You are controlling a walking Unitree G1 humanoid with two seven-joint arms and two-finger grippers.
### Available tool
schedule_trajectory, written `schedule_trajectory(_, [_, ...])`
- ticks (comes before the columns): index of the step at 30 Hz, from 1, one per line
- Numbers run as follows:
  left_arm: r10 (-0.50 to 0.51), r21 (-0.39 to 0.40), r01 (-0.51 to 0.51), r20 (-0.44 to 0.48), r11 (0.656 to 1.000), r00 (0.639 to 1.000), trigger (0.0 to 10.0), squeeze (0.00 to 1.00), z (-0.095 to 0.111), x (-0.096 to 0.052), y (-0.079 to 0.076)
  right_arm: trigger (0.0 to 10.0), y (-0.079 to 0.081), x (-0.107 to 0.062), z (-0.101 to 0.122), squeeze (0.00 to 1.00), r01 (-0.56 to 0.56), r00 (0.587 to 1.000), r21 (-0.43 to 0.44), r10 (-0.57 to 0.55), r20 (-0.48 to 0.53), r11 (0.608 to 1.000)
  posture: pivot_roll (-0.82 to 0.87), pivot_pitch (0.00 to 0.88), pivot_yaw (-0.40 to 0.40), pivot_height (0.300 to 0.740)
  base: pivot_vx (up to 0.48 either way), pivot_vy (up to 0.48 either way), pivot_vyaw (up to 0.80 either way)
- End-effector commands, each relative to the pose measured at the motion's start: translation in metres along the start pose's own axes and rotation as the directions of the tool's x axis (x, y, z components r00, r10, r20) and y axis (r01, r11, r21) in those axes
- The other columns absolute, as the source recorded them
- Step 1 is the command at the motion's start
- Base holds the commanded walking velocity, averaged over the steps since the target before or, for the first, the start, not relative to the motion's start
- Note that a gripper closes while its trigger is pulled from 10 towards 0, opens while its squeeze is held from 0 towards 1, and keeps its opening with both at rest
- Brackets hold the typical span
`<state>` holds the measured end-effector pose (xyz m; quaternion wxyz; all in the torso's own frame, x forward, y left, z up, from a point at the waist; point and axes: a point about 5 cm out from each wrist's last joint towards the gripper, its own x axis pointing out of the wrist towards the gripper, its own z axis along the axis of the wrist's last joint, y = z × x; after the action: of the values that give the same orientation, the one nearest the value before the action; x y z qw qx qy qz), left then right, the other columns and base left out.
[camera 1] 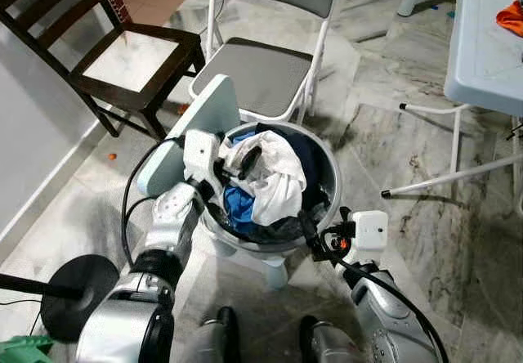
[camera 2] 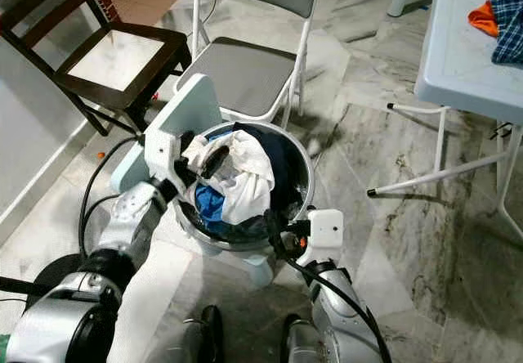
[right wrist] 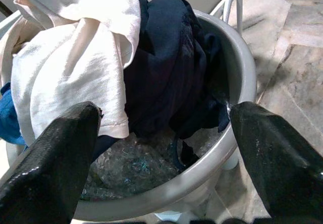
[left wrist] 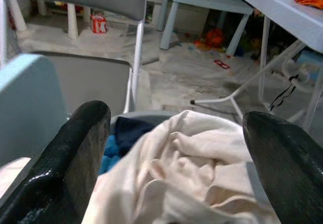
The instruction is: Hang hanger
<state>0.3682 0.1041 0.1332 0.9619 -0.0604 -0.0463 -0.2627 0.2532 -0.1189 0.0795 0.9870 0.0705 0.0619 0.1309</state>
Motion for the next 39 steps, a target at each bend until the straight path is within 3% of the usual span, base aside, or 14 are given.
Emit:
schedule_trajectory(1, [0.008,-0.043,-0.010,-0.046,0.999,0.999,6.8,0.00,-0.011,-0.004,0.001,10.0,0.003,-0.002,-0.002,0.00,-0.002,1.000,0.000,0.002,-0.009,1.000,-0.14,0.279,0.074,0.740,0.000,0.000,0.00])
schedule_trajectory(2, [0.001,-0.054,-0.004,-0.047,0.999,0.999,6.8,0.00,-0.011,-0.003,-0.001,10.0,0.003,-0.002,-0.002,0.00,-0.001,1.000,0.000,0.001,-0.009,1.000,-0.14,0.279,0.074,0.740,0.000,0.000,0.00])
schedule_trajectory(3, [-0.012,-0.073,0.008,-0.056,0.997,0.998,0.0,0.00,-0.014,-0.003,-0.004,10.0,0.003,-0.003,-0.002,0.00,0.001,1.000,-0.001,-0.001,-0.008,1.000,-0.14,0.279,0.077,0.740,0.000,0.000,0.00])
schedule_trajectory(13, [-0.023,-0.201,-0.003,-0.130,0.980,0.991,0.0,0.00,-0.034,-0.005,-0.017,10.0,0.003,-0.003,-0.002,0.00,0.006,1.000,-0.004,-0.007,-0.006,1.000,-0.14,0.277,0.079,0.740,0.000,0.000,0.00])
schedule_trajectory(24, [0.045,-0.233,-0.077,-0.140,0.969,0.989,0.0,0.00,-0.033,-0.007,-0.009,10.0,0.003,-0.002,-0.003,0.00,-0.008,1.000,-0.011,0.008,-0.011,1.000,-0.13,0.277,0.075,0.740,0.000,0.000,0.00])
schedule_trajectory(29, [0.054,-0.221,-0.081,-0.129,0.972,0.990,0.0,0.00,-0.032,-0.006,-0.008,10.0,0.003,-0.001,-0.003,0.00,-0.010,1.000,-0.010,0.010,-0.012,1.000,-0.13,0.273,0.074,0.740,0.000,0.000,0.00])
schedule_trajectory(39, [0.054,-0.124,-0.059,-0.043,0.991,0.998,0.0,0.00,-0.014,0.001,-0.009,10.0,-0.001,0.002,0.011,0.00,-0.006,0.999,0.001,0.006,0.047,1.000,-0.13,0.265,0.076,0.740,0.000,0.000,0.00])
